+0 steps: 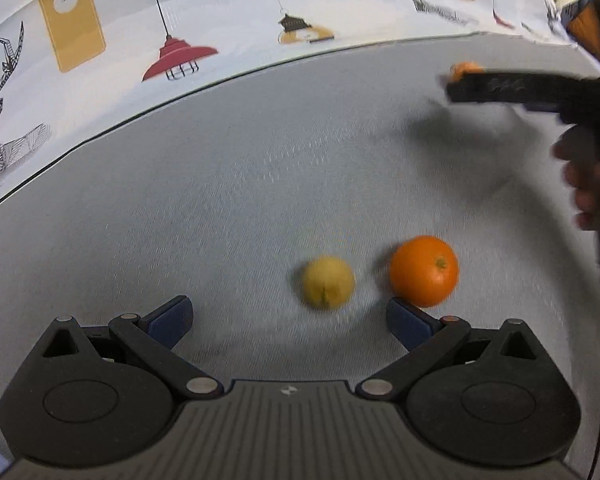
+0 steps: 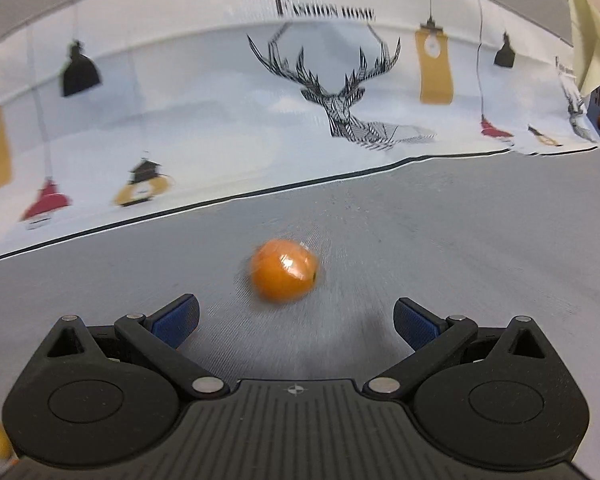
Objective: Organize fruits
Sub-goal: 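Grasp another yellow fruit with left tool while right tool grasps a mandarin, then carry both fruits over the blue plate and open both tools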
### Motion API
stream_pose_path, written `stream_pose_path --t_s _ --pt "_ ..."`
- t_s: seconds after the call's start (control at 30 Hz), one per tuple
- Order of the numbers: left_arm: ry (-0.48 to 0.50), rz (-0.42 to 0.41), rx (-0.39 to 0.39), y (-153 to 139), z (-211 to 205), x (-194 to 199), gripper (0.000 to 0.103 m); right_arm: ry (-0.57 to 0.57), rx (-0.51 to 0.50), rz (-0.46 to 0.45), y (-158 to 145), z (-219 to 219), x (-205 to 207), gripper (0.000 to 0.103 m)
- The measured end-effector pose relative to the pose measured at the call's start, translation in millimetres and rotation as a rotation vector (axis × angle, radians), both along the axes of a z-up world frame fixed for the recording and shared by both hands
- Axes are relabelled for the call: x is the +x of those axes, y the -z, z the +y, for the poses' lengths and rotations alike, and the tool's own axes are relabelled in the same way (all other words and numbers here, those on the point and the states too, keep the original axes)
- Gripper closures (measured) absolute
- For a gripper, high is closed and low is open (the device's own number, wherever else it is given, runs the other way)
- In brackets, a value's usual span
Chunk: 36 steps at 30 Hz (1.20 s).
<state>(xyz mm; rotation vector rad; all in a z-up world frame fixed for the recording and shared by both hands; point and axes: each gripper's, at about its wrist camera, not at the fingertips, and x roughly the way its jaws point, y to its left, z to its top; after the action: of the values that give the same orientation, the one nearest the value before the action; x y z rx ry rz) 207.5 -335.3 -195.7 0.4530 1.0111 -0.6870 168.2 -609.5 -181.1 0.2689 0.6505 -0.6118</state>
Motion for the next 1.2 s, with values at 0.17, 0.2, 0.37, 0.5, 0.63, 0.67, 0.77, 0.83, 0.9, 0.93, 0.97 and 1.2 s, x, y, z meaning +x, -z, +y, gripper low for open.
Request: stream_pose_path --t_s 0.17,0.2,0.37,0.5,0.63,0.67,0.77,0.83,0.9,0.93,0.97,1.2 --pt "-0.015 -0.012 -0.026 1.3 -2.0 5.3 0.000 -0.018 -0.038 -0.016 17.7 -8.9 13.8 0.001" --pt "-0.014 -0.019 -0.024 -0.2 -2.1 3.9 0.000 -0.017 -0.034 -0.021 17.2 -9.3 13.0 0.001" --pt "0.057 -0.085 -0.065 -14.0 0.4 -15.0 0.076 -0.054 -0.057 -0.050 9.6 -2.4 6.8 0.051" --pt "0.085 -0.088 -0.052 -19.4 -0.4 -26.0 0.076 -0.092 -0.070 -0.006 -0.7 6.2 10.2 0.064" --pt "0.021 -0.063 -0.040 -37.3 14.3 -33.1 0.076 -0.085 -0.086 -0.016 -20.2 19.0 -4.2 0.064" --pt "0.011 -0.064 -0.039 -45.3 21.0 -37.3 0.076 -0.086 -0.080 -0.034 -28.1 23.3 -11.6 0.064" --pt "0.000 -0.075 -0.026 -70.2 43.4 -52.8 0.076 -0.092 -0.070 -0.072 -54.9 43.4 -38.1 0.064" --pt "-0.027 -0.076 -0.042 -89.8 65.9 -67.0 0.076 -0.104 -0.072 -0.095 -73.6 61.6 -59.6 0.064" --pt "-0.056 -0.067 -0.057 -107.3 89.7 -83.1 0.076 -0.106 -0.070 -0.138 -92.5 84.7 -84.9 0.064" --pt "-0.071 -0.068 -0.062 -116.6 103.4 -93.6 0.076 -0.114 -0.059 -0.162 -103.3 100.1 -100.6 0.064" --pt "-0.081 -0.070 -0.063 -124.4 116.2 -103.5 0.076 -0.121 -0.049 -0.183 -111.0 114.2 -113.6 0.064" --pt "-0.176 -0.075 -0.028 -163.7 212.5 -171.0 0.076 -0.305 -0.015 -0.264 -157.0 251.0 -203.1 0.064"
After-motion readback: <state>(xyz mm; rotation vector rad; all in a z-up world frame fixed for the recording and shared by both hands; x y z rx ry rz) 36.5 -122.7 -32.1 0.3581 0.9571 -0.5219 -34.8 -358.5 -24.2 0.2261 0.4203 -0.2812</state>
